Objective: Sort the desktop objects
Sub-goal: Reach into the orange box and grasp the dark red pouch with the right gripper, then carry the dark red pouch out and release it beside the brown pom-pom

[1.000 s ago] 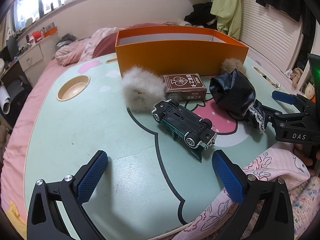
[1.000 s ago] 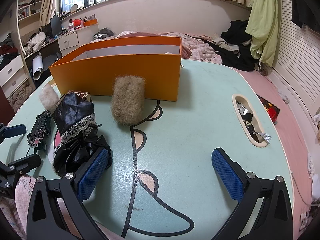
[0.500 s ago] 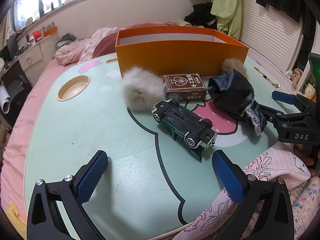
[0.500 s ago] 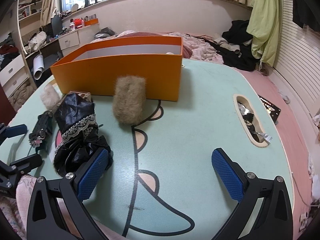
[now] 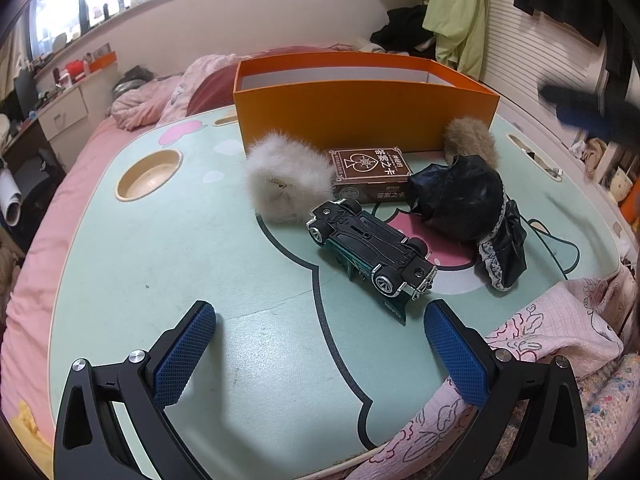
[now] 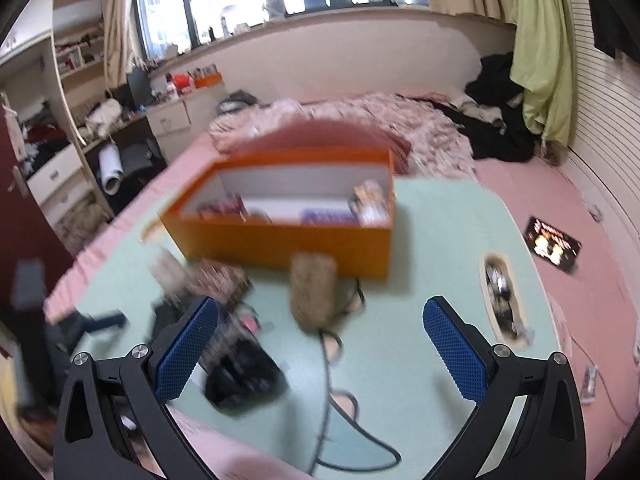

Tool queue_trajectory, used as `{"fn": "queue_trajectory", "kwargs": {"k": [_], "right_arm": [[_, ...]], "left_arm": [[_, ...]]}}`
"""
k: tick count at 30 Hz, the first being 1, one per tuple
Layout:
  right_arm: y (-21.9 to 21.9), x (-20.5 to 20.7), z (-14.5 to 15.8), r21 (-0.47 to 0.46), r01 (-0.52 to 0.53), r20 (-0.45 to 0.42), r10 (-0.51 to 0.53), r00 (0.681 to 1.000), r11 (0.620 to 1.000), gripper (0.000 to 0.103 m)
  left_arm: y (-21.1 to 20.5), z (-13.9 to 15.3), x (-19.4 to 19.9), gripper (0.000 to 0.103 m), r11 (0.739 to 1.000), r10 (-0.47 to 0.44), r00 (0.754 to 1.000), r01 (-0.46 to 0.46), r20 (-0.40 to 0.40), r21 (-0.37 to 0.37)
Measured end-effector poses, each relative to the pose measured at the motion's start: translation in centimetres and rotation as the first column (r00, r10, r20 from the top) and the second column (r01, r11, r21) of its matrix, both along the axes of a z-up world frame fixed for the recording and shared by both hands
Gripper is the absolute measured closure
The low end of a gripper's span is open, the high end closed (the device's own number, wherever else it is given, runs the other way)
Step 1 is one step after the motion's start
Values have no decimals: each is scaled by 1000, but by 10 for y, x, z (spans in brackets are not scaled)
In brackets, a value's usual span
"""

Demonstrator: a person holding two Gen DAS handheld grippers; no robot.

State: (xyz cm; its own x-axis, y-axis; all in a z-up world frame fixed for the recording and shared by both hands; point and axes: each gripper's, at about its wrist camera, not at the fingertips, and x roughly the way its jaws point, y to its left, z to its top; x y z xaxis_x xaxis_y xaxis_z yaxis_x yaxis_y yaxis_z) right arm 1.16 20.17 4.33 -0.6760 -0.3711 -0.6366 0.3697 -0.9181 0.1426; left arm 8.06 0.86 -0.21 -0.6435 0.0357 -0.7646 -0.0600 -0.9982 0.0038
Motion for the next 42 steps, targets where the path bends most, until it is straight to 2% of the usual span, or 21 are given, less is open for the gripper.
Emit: {"fn": "queue_trajectory", "kwargs": {"k": [2, 5, 9, 11, 16, 19, 21, 23, 25, 28, 29, 34, 38, 40, 42], "right_arm": [[-8, -12, 17, -43, -43, 20, 44, 999, 998, 2], [-28, -41, 36, -119, -130, 101, 142, 985, 984, 8], [-71, -83, 41, -143, -206, 190, 231, 954, 968, 17], [-97, -102, 31, -125, -221, 249, 247, 937, 967, 23], [-144, -137, 1, -22, -223, 346, 217, 913, 975, 25], [-166, -146, -11, 111, -283, 356, 228, 906, 953, 25], [-175, -149, -22, 171, -336, 410, 243, 879, 926, 31], [-180, -153, -27, 175, -371, 456, 258, 852, 912, 35], [-183, -159, -30, 179, -373, 474, 253, 843, 910, 35], [-186, -170, -46, 153, -374, 558, 233, 797, 915, 35], [-187, -173, -52, 159, -371, 571, 221, 791, 915, 36], [-182, -168, -48, 192, -347, 526, 202, 826, 918, 41], [-157, -159, -13, 170, -284, 381, 203, 902, 944, 41], [-135, -146, 14, 141, -230, 278, 184, 943, 963, 41], [-111, -126, 37, 108, -200, 192, 177, 965, 974, 41]], "left_arm": [[-1, 0, 0, 0, 1000, -1, 1000, 1, 0, 0], [-1, 0, 0, 0, 1000, -1, 1000, 1, 0, 0], [-1, 0, 0, 0, 1000, 0, 1000, 0, 0, 0], [-1, 0, 0, 0, 1000, 0, 1000, 0, 0, 1], [-1, 1, -1, 0, 1000, 1, 1000, -1, -1, 0], [-2, 1, 1, 0, 1000, 1, 1000, -1, -2, 1], [-2, 1, 1, 0, 1000, 2, 1000, -2, -2, 1], [-2, 1, 1, 0, 1000, 2, 1000, -2, -2, 1], [-2, 1, 1, 0, 1000, 2, 1000, -2, -2, 1], [-2, 1, 2, 0, 1000, 3, 1000, -3, -2, 1], [-2, 1, 2, 0, 1000, 4, 1000, -4, -2, 1], [-6, 2, 3, 0, 1000, 5, 1000, -5, -2, 2], [-7, 3, 2, 0, 1000, 6, 1000, -6, -2, 3], [-7, 3, 2, 0, 1000, 6, 1000, -6, -3, 3], [-7, 2, 2, 0, 1000, 6, 1000, -6, -3, 2]]}}
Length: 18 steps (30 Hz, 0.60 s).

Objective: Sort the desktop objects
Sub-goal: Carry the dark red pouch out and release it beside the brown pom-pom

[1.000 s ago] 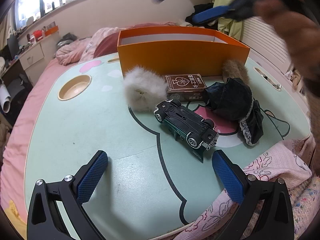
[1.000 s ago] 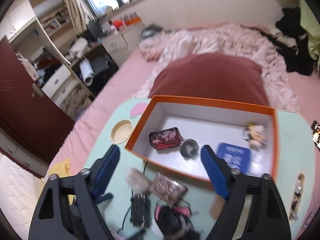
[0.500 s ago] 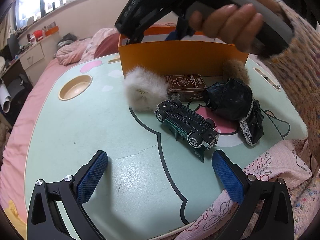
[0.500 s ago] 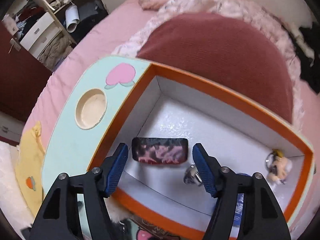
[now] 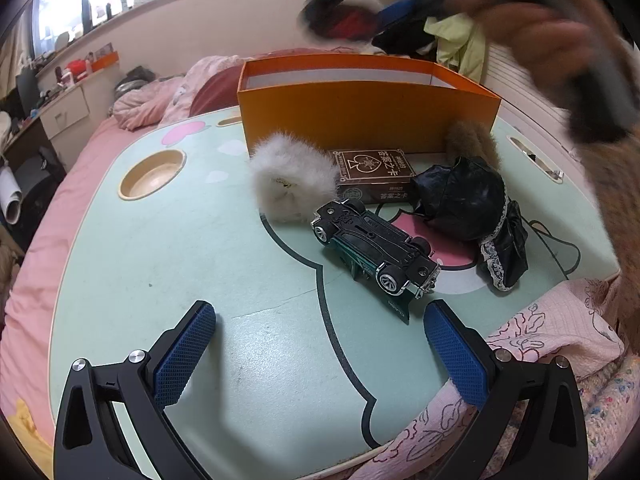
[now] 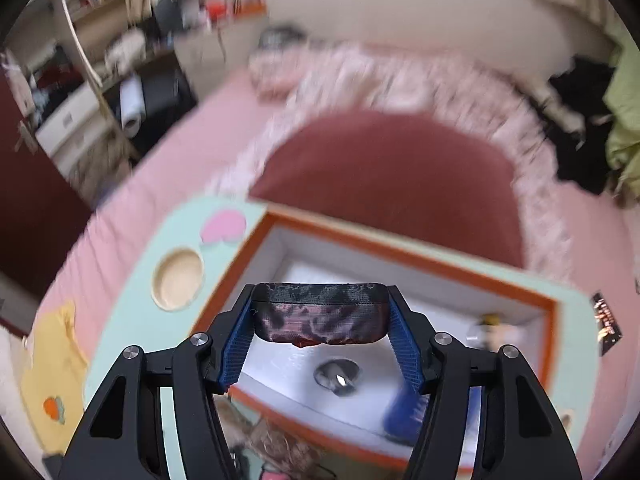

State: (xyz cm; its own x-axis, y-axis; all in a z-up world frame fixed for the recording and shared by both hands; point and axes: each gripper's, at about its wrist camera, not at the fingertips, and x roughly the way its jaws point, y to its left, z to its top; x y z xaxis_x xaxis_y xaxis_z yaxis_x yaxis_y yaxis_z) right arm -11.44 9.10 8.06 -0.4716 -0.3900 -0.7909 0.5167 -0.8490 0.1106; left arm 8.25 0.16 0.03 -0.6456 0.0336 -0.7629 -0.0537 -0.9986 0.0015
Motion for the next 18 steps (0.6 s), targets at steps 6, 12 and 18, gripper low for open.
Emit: {"fn": "queue_trajectory", "kwargs": {"k": [6, 12, 18], "right_arm": [[73, 69, 11, -4, 29, -56, -30, 998, 1000, 41], [126, 102, -50, 137, 40, 57, -48, 997, 990, 41], [110, 95, -84, 168, 15, 94, -31, 995, 986, 41]], "left_arm": [[0, 2, 0, 0, 1000, 2, 1000, -2, 0, 0], [0, 2, 0, 0, 1000, 5, 1000, -5, 1, -1], [1, 3, 0, 0, 1000, 6, 1000, -6, 0, -1]]}}
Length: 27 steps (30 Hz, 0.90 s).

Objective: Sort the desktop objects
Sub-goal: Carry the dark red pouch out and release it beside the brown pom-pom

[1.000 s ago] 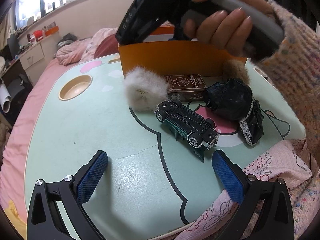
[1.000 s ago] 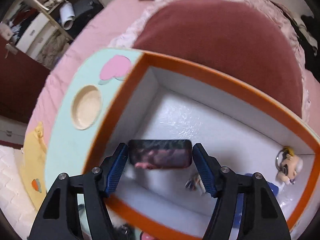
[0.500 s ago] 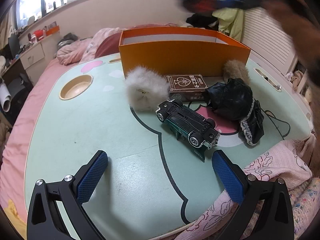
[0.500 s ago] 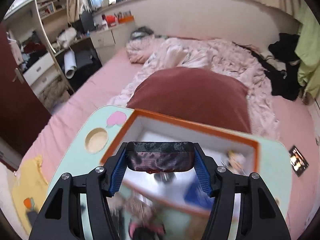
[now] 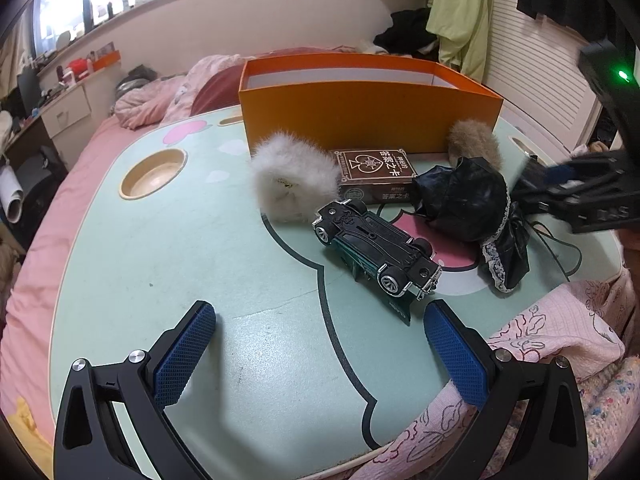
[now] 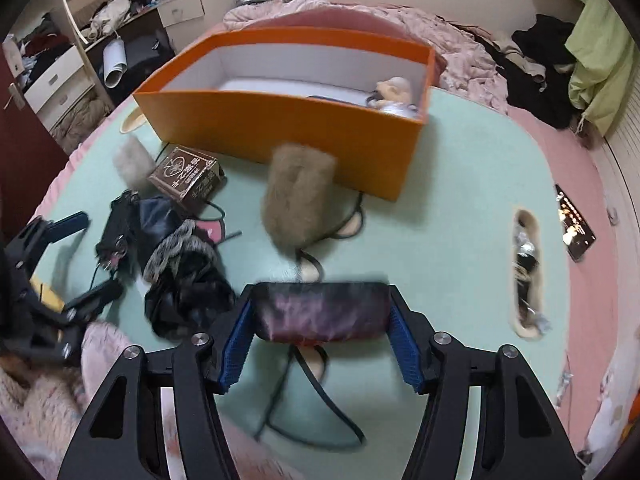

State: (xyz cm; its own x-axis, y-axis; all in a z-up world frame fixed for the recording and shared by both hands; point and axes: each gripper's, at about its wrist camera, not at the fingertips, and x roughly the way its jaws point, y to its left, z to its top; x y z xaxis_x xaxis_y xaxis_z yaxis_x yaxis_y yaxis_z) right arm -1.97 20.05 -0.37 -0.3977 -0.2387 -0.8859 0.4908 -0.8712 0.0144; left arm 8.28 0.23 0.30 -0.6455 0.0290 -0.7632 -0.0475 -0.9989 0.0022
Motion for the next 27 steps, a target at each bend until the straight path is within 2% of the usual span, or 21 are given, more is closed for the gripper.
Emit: {"fn": "queue_trajectory", "kwargs": {"k": [2, 5, 9, 12, 15, 19, 22, 27], "right_arm": [[-16, -5, 2, 7, -8, -41, 8, 999, 1000, 41], [-25, 1, 12, -22, -7, -150, 4, 989, 1000, 40], [-20, 21, 26, -69, 4, -230, -19, 973, 998, 18], [-12, 37, 22, -50, 18, -266, -30, 964, 999, 18], [-2, 47, 11, -31, 62, -281, -68, 957, 998, 18], [11, 60, -13, -62, 95, -255, -108, 961, 994, 18], [17, 62, -23, -104, 137, -279, -162, 946, 985, 1], [14, 60, -23, -118, 118, -300, -149, 942, 986, 0]], "left_arm": [[1, 0, 0, 0, 1000, 1, 1000, -1, -1, 0], [1, 0, -1, 0, 1000, 2, 1000, -2, 0, 0], [1, 0, 0, 0, 1000, 2, 1000, -2, 0, 0], [1, 0, 0, 0, 1000, 3, 1000, -3, -1, 0], [0, 0, 0, 0, 1000, 3, 1000, -3, -1, 0], [0, 0, 0, 0, 1000, 3, 1000, -3, 0, 0], [0, 0, 0, 0, 1000, 3, 1000, -3, 0, 0], [2, 0, 0, 0, 1000, 5, 1000, -5, -2, -1]]}}
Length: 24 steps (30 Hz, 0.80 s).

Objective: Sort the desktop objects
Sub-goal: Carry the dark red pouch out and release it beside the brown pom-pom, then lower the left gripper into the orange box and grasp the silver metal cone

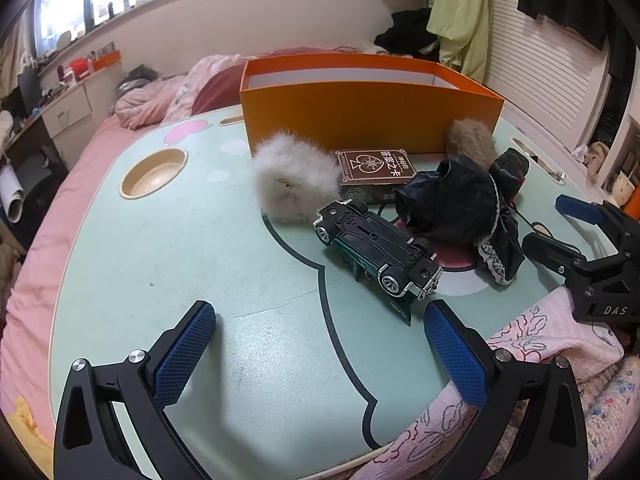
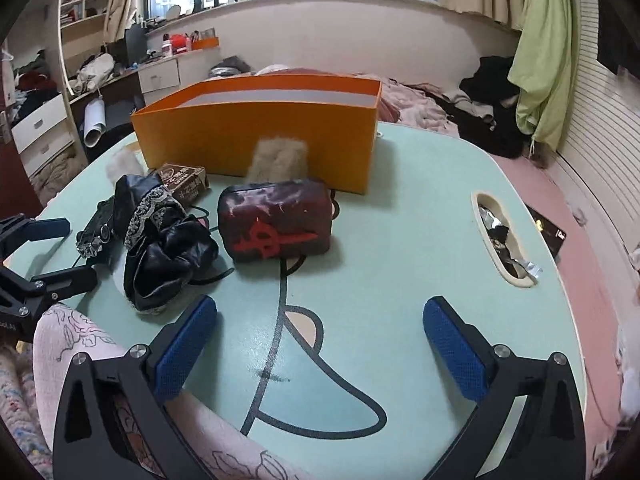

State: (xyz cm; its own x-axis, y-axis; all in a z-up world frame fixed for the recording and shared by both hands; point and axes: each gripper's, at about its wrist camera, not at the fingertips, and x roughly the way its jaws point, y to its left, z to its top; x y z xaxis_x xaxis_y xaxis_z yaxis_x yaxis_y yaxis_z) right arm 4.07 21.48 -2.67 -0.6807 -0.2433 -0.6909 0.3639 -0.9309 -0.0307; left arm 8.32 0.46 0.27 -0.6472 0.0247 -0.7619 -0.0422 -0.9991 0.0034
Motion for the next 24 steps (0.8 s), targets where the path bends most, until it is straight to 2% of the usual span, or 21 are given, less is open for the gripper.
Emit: {"fn": "queue_trajectory", "kwargs": {"k": [10, 13, 19, 21, 24], "right_arm": [[1, 2, -3, -5, -3, -5, 3, 1000, 1000, 0], [3, 1, -4, -6, -4, -5, 4, 1000, 1000, 0], [3, 2, -5, -6, -4, -5, 4, 1000, 1000, 0], [2, 2, -5, -6, -4, -5, 4, 1000, 1000, 0], [3, 2, -5, -6, -4, -5, 4, 1000, 1000, 0]], "left_arm": [[1, 1, 4, 0, 1000, 17, 1000, -17, -9, 1], [2, 7, 5, 0, 1000, 10, 999, -10, -43, 9], [15, 38, 9, 0, 1000, 13, 988, -16, -157, -19], [18, 53, 1, 0, 1000, -2, 984, 3, -176, 3], [21, 83, -18, 0, 996, -35, 980, 50, -196, 73]]}}
